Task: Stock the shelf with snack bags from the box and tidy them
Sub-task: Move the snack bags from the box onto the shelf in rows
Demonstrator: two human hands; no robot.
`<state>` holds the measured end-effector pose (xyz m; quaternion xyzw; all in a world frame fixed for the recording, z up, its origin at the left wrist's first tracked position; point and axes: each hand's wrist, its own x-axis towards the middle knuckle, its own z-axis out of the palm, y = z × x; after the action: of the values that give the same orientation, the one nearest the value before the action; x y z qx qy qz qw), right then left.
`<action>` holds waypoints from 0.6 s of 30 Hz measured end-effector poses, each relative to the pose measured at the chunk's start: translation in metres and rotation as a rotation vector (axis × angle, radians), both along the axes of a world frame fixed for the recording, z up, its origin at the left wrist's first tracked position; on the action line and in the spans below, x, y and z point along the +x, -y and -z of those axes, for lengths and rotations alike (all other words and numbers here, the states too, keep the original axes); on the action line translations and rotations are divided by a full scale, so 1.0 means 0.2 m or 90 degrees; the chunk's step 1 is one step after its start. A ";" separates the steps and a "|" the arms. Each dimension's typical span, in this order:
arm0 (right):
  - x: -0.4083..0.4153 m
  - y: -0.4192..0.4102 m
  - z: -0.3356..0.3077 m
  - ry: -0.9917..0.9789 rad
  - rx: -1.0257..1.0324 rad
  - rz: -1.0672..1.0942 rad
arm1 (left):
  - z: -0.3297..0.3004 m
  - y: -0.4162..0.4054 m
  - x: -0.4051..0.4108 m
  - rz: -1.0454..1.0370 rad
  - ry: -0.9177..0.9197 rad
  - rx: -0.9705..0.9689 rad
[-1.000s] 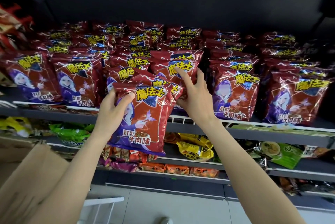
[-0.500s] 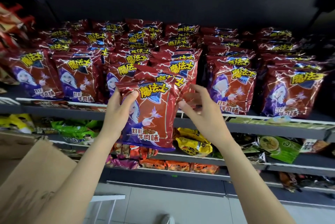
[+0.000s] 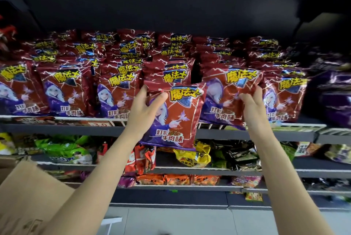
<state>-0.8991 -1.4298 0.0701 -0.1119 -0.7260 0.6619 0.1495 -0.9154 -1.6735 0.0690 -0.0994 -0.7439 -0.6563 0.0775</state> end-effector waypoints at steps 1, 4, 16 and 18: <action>-0.01 -0.02 0.02 0.014 0.006 0.003 | 0.01 -0.02 -0.01 0.012 0.012 0.007; -0.04 -0.04 0.04 0.041 0.076 -0.047 | 0.03 -0.10 -0.05 0.067 0.056 -0.001; -0.05 -0.11 0.14 0.065 0.553 0.000 | 0.07 -0.33 -0.15 0.173 0.094 -0.146; -0.09 -0.14 0.13 0.055 0.462 -0.053 | 0.07 -0.34 -0.17 0.166 0.120 -0.130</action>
<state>-0.9176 -1.4027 0.0439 -0.0498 -0.9231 0.3615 0.1214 -0.9490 -1.6047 0.0553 -0.1402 -0.7915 -0.5883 -0.0886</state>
